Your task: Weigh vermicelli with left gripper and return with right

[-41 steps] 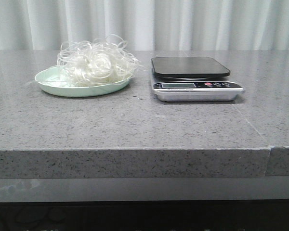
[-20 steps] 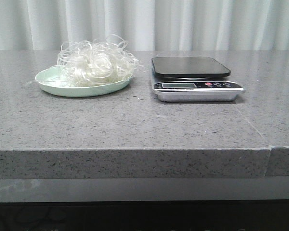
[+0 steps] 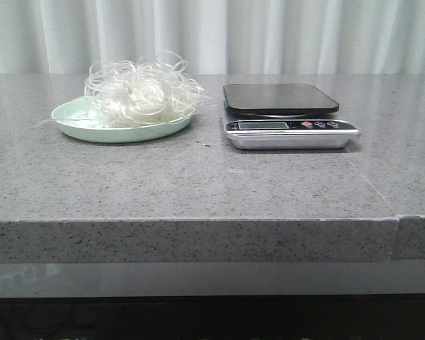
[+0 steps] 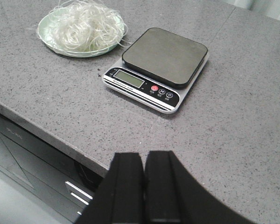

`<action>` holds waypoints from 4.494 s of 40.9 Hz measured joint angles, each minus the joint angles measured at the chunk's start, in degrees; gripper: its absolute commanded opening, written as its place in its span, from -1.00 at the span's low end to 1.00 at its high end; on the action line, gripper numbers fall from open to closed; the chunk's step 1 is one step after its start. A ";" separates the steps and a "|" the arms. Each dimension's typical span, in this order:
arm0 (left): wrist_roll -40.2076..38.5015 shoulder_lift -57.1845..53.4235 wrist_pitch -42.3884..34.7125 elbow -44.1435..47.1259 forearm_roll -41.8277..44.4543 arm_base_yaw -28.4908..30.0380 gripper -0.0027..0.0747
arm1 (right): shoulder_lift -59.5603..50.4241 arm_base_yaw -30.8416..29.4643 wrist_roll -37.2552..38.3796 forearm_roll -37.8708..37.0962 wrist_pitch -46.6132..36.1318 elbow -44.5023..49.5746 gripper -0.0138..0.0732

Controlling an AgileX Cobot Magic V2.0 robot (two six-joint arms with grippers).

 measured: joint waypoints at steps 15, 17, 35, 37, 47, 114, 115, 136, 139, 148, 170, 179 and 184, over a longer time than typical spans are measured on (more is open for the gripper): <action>1.21 -15.49 -16.92 18.20 4.94 18.87 -0.56 | 0.00 0.00 0.00 0.00 0.00 0.00 -0.33; 1.21 -18.40 -19.92 22.49 4.94 21.61 -0.56 | 0.00 0.00 0.00 0.00 0.00 0.00 -0.33; 0.98 -34.64 -32.93 47.46 3.49 36.66 -0.56 | 0.00 0.00 0.00 0.00 0.10 0.00 -0.33; -0.51 -34.64 -33.62 48.33 3.86 37.11 -0.56 | 0.00 0.00 0.00 0.00 0.15 0.10 -0.33; -5.75 -34.64 -37.55 50.57 6.55 37.45 -0.56 | 0.00 0.00 0.00 0.00 0.49 0.08 -0.33; -6.29 -34.64 -38.81 50.57 3.67 36.59 -0.56 | -10.83 -14.11 0.00 0.45 -8.08 12.63 -0.33; -6.29 -34.64 -38.81 50.57 3.67 36.59 -0.56 | -11.88 -15.64 0.00 0.45 -9.85 14.24 -0.33; -6.29 -34.64 -39.04 50.57 3.67 36.59 -0.56 | -26.60 -20.74 0.00 0.45 -40.90 44.39 -0.33; -6.29 -34.64 -39.04 50.57 3.59 36.59 -0.56 | -26.60 -21.00 0.00 0.45 -41.93 44.62 -0.33; -6.29 -34.64 -39.04 50.57 3.59 36.59 -0.56 | -26.65 -21.00 0.00 0.45 -43.28 44.67 -0.33; -6.29 -34.64 -39.04 50.57 3.59 36.59 -0.56 | -26.65 -22.91 8.60 -4.91 -46.08 44.67 -0.33; -6.29 -34.64 -39.04 50.57 3.59 36.59 -0.56 | -26.65 -22.91 8.84 -4.93 -46.66 44.67 -0.33; -6.29 -34.64 -39.04 50.57 3.59 36.59 -0.56 | -26.65 -22.91 8.84 -4.93 -46.76 44.67 -0.33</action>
